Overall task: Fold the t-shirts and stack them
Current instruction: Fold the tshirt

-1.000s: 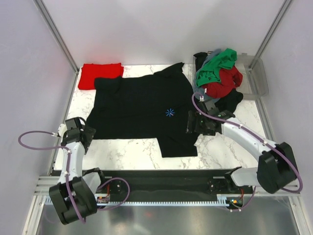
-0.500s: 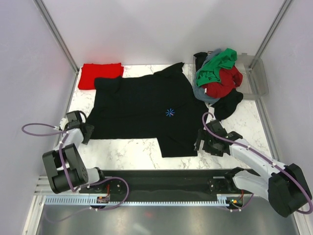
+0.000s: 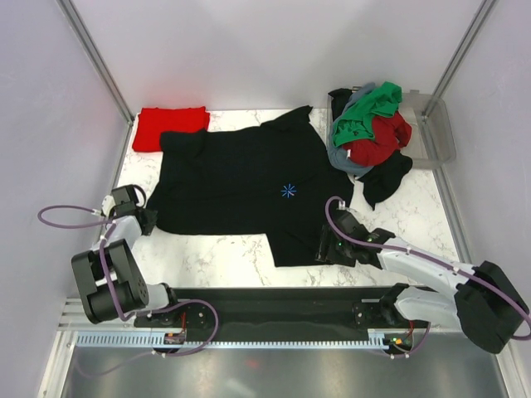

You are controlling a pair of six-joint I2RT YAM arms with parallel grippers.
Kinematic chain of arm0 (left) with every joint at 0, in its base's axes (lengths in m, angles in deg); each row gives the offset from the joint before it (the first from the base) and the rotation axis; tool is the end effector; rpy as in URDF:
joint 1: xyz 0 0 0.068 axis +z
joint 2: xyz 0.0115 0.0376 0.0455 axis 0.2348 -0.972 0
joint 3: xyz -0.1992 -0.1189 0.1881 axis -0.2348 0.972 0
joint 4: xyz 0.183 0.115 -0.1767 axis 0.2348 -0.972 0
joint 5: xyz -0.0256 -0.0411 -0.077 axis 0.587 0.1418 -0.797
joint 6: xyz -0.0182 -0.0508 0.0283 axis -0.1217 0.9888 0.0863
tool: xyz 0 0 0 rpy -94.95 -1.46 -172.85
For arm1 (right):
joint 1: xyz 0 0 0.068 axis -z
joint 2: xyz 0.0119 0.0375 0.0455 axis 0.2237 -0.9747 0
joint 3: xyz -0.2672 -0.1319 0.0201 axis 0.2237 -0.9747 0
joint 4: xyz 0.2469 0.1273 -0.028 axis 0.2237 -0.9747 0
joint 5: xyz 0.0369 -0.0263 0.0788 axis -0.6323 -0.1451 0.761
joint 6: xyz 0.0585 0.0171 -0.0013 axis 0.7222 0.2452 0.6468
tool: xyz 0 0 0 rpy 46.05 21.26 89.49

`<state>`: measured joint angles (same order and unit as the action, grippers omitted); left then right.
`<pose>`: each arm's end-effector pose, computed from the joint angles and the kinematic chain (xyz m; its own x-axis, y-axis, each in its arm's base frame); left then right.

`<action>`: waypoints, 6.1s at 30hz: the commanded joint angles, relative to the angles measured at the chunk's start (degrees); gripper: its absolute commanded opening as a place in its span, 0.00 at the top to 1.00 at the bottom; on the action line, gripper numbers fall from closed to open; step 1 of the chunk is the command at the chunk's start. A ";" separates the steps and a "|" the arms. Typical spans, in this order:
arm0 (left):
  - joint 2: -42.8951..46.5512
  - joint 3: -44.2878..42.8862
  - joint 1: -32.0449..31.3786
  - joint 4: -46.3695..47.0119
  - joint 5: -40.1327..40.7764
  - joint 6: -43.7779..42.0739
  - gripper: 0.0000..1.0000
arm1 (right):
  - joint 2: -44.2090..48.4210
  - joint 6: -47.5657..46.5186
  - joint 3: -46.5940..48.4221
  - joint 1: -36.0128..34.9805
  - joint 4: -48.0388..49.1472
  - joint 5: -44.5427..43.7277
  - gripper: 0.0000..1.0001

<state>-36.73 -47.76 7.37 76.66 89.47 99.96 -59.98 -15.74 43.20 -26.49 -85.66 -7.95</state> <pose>0.2388 0.0979 0.1647 -0.1921 -0.8658 -0.4621 -0.8554 0.3785 -0.3535 0.1547 0.1237 0.1646 -0.9077 0.2386 -0.3452 0.1239 0.9383 0.3229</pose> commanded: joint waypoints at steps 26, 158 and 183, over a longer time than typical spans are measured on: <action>35.56 -7.95 1.20 -24.65 -1.09 -11.38 0.98 | 12.34 6.86 16.92 -9.09 -23.87 -8.27 1.00; 28.35 -0.92 26.42 -31.51 -27.81 -3.73 0.80 | 8.74 -2.72 4.19 29.84 -11.84 8.86 0.98; 14.13 -31.41 20.36 -38.65 -13.66 -10.15 0.00 | -15.01 -16.42 50.21 17.63 -18.18 -6.16 0.12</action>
<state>-21.10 -76.02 27.91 36.23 72.95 91.98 -65.29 -26.54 85.98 -7.02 -105.25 -10.13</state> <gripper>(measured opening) 0.993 0.877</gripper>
